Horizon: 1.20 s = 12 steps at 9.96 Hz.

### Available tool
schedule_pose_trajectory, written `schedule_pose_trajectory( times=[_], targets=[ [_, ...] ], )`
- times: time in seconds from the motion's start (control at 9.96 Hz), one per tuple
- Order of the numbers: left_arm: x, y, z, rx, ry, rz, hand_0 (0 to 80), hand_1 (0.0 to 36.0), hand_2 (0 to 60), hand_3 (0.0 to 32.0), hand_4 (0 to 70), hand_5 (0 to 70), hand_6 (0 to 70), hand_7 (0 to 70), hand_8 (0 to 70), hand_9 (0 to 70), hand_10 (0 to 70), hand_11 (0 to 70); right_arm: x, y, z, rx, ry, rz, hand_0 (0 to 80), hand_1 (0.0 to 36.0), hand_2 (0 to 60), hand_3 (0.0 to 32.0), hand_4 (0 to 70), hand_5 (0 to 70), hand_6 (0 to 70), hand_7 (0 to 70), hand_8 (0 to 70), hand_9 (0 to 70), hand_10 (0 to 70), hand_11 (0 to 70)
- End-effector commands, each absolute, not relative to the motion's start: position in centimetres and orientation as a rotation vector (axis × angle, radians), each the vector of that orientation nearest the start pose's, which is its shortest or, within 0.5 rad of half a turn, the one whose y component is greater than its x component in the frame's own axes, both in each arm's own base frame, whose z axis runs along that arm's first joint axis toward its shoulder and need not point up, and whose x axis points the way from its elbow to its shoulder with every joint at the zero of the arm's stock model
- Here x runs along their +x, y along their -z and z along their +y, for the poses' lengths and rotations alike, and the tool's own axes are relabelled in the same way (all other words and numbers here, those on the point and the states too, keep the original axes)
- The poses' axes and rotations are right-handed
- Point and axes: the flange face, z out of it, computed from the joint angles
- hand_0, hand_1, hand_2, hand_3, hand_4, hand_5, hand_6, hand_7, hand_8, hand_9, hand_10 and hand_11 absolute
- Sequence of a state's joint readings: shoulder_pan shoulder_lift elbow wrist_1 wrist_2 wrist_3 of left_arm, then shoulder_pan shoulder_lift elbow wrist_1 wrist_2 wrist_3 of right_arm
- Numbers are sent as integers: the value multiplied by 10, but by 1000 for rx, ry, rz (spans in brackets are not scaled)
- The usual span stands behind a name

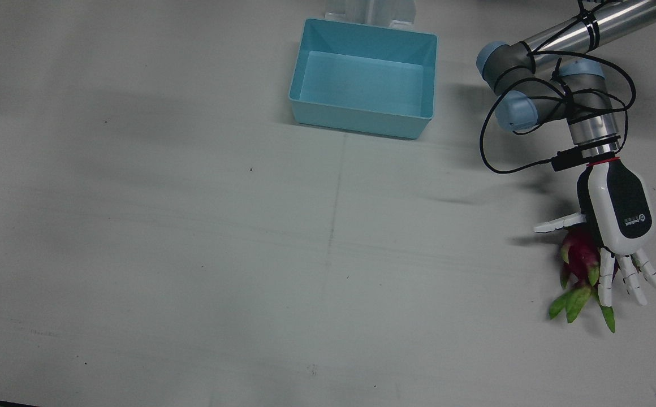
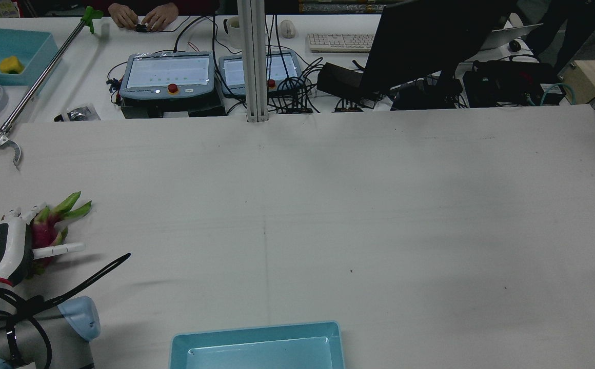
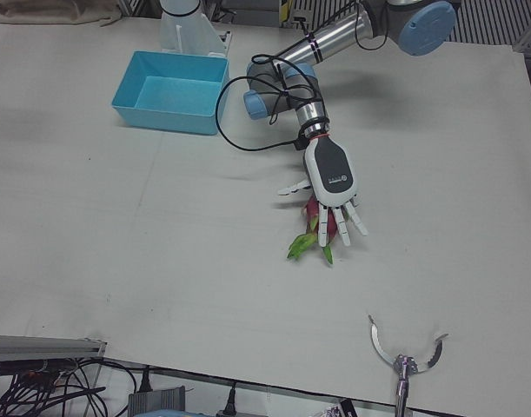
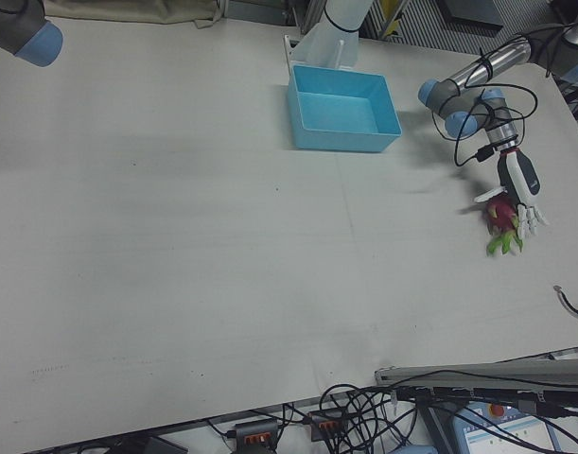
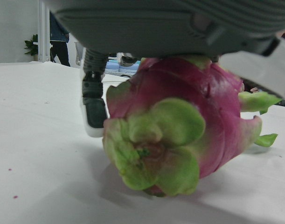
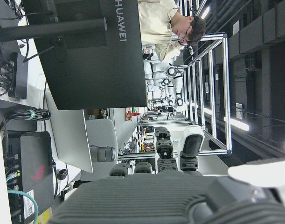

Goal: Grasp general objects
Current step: 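Close the left hand's fingers around the dragon fruit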

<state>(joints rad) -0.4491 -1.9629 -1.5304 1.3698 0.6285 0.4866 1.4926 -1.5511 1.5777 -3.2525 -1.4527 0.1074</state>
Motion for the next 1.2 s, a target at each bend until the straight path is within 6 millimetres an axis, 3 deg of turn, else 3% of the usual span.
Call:
schedule_pose_trajectory(
  times=[0.0, 0.1, 0.2, 0.3, 0.4, 0.5, 0.6, 0.8, 1.1],
  targets=[
    [338, -529, -399, 815, 1623, 855, 307, 0, 131, 0, 693, 482, 436, 578, 345, 303, 611, 700, 106, -684, -501, 59, 2236, 2060, 0, 0, 0, 0, 0, 0, 0, 0, 0, 0, 0, 0],
    [338, -530, -400, 817, 1621, 852, 268, 0, 140, 0, 700, 570, 521, 697, 429, 424, 700, 700, 106, -684, -501, 59, 2234, 2061, 0, 0, 0, 0, 0, 0, 0, 0, 0, 0, 0, 0],
    [338, -531, -400, 817, 1621, 851, 236, 0, 191, 0, 700, 666, 653, 700, 534, 561, 700, 700, 106, -686, -500, 59, 2237, 2058, 0, 0, 0, 0, 0, 0, 0, 0, 0, 0, 0, 0],
    [338, -531, -400, 818, 1619, 848, 223, 0, 264, 0, 700, 700, 700, 700, 633, 686, 700, 700, 106, -685, -501, 59, 2236, 2060, 0, 0, 0, 0, 0, 0, 0, 0, 0, 0, 0, 0],
    [337, -531, -400, 819, 1621, 849, 268, 0, 380, 0, 700, 700, 700, 700, 700, 700, 700, 700, 106, -686, -500, 59, 2237, 2058, 0, 0, 0, 0, 0, 0, 0, 0, 0, 0, 0, 0],
    [337, -530, -401, 818, 1625, 853, 282, 0, 535, 0, 700, 700, 700, 700, 700, 700, 700, 700, 106, -685, -500, 59, 2237, 2058, 0, 0, 0, 0, 0, 0, 0, 0, 0, 0, 0, 0],
    [335, -527, -401, 817, 1631, 859, 295, 0, 600, 0, 700, 700, 700, 700, 700, 700, 700, 700, 106, -685, -501, 59, 2236, 2060, 0, 0, 0, 0, 0, 0, 0, 0, 0, 0, 0, 0],
    [324, -518, -408, 821, 1665, 866, 243, 2, 600, 0, 700, 700, 700, 700, 700, 700, 700, 700, 106, -685, -500, 59, 2237, 2058, 0, 0, 0, 0, 0, 0, 0, 0, 0, 0, 0, 0],
    [300, -485, -416, 818, 1728, 922, 152, 0, 600, 0, 700, 700, 700, 700, 700, 700, 700, 700, 106, -684, -501, 59, 2235, 2060, 0, 0, 0, 0, 0, 0, 0, 0, 0, 0, 0, 0]
  ],
)
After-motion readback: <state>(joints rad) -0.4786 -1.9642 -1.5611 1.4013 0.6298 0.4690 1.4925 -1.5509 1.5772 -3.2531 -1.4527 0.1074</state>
